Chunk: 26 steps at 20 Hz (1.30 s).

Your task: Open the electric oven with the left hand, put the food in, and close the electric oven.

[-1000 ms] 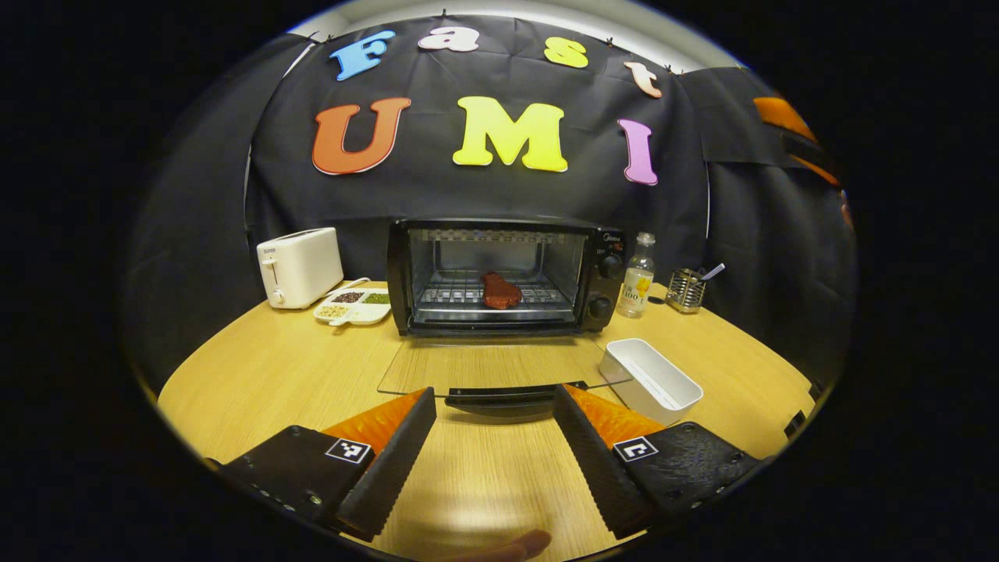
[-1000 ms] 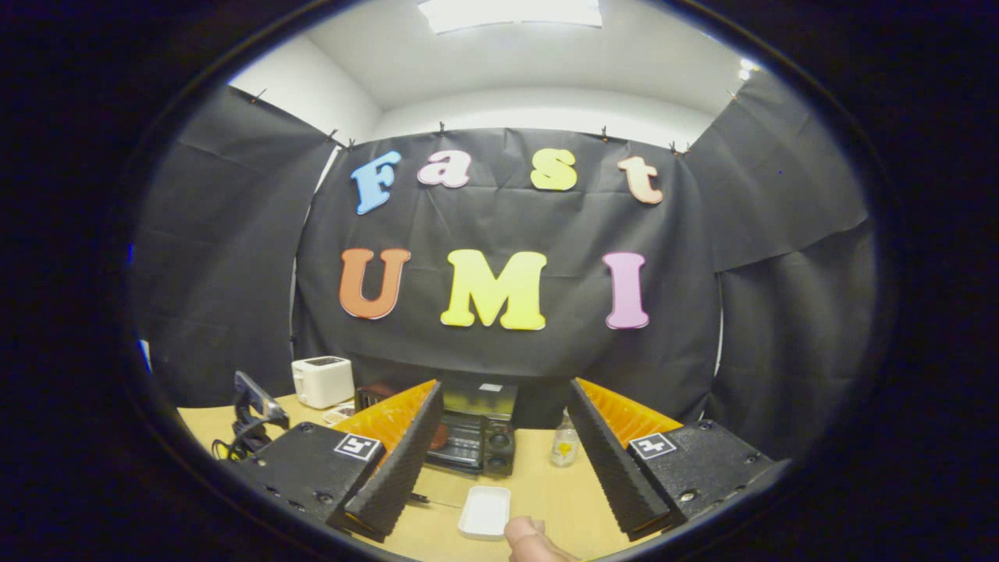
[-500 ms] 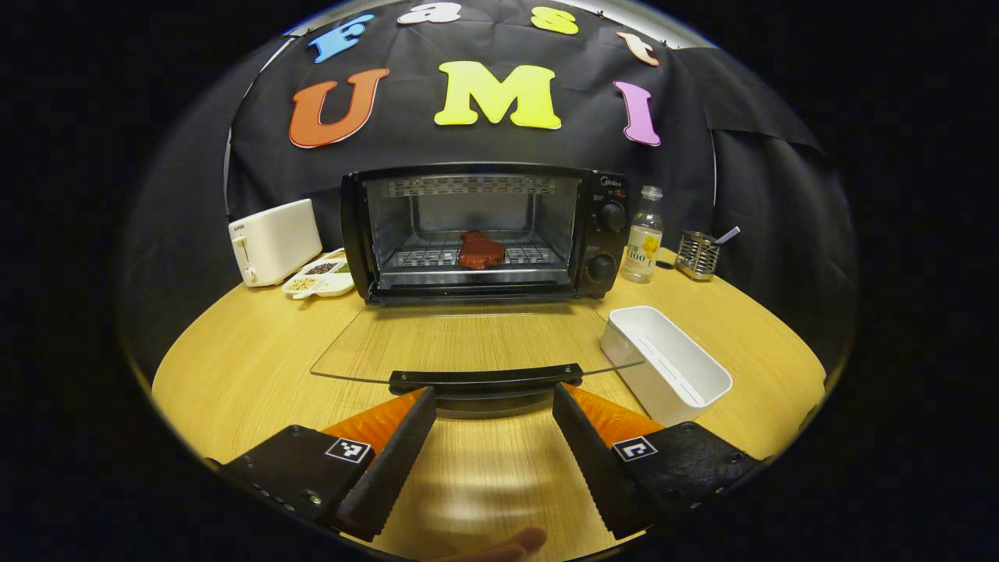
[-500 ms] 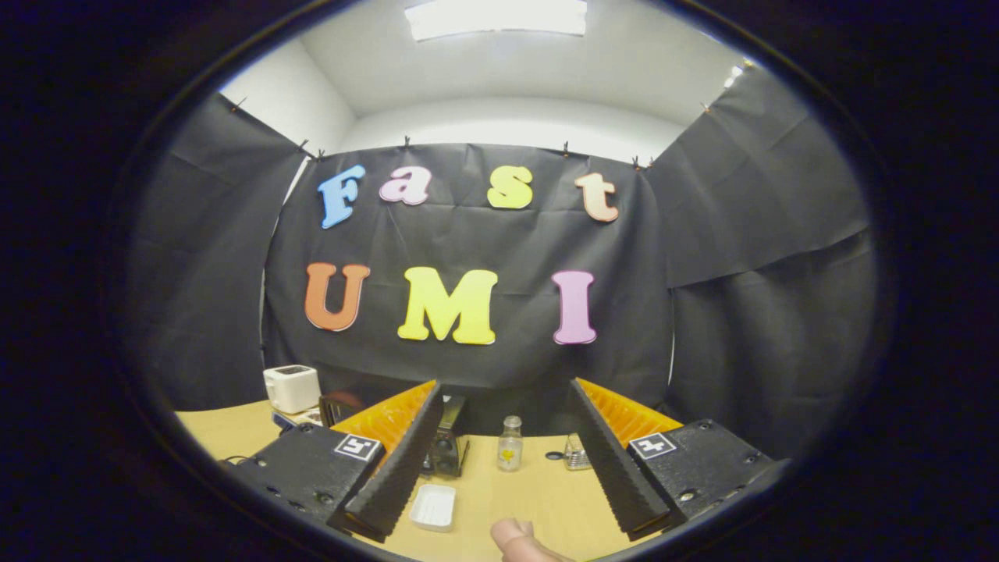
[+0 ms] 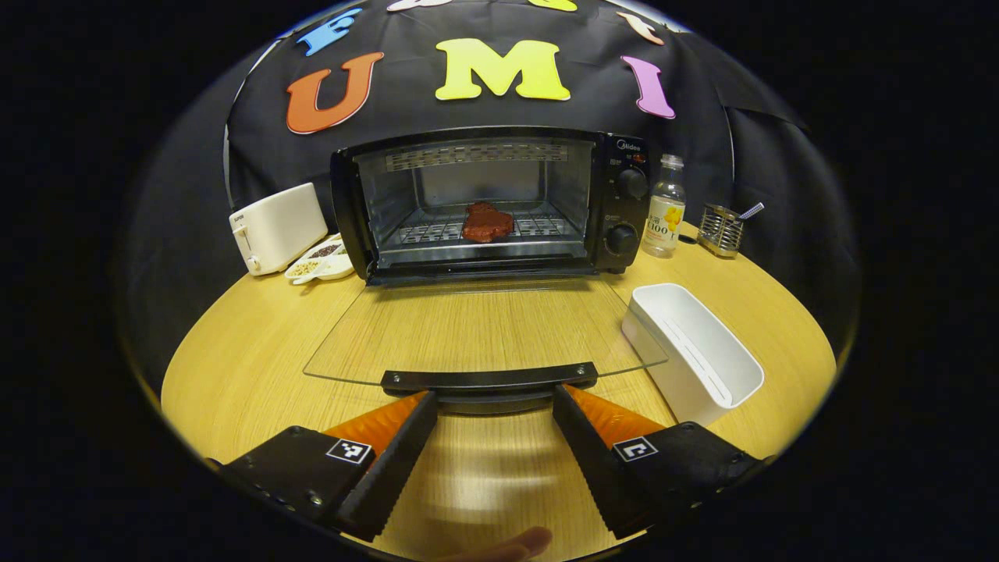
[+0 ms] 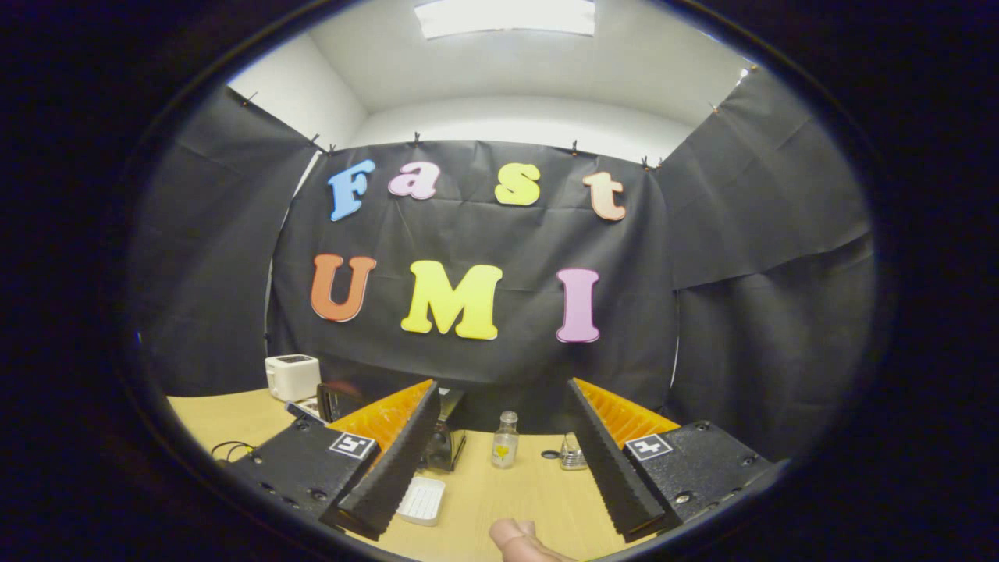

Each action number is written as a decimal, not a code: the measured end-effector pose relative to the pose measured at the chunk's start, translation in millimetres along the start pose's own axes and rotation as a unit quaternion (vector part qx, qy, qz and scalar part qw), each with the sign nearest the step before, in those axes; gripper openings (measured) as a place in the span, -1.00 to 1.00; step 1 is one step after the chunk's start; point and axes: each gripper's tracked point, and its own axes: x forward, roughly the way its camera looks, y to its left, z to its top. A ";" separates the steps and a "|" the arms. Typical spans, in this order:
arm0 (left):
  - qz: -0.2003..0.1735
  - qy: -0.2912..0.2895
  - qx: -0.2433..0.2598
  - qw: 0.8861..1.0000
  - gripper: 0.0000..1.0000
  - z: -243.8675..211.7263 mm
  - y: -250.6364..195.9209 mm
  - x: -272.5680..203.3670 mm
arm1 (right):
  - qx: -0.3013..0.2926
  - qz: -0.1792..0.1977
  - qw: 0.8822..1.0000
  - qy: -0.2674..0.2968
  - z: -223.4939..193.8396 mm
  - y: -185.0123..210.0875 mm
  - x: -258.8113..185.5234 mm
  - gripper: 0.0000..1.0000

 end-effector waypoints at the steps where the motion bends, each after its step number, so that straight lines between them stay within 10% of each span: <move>1: -0.001 0.003 0.001 1.000 0.92 0.5 -0.6 -0.9 | -0.002 -0.001 1.000 0.006 -4.8 -1.4 1.8 1.00; 26: -0.001 -0.096 -0.014 0.995 0.94 123.4 12.0 -19.6 | 0.023 -0.017 0.998 0.061 -50.9 -24.0 21.3 1.00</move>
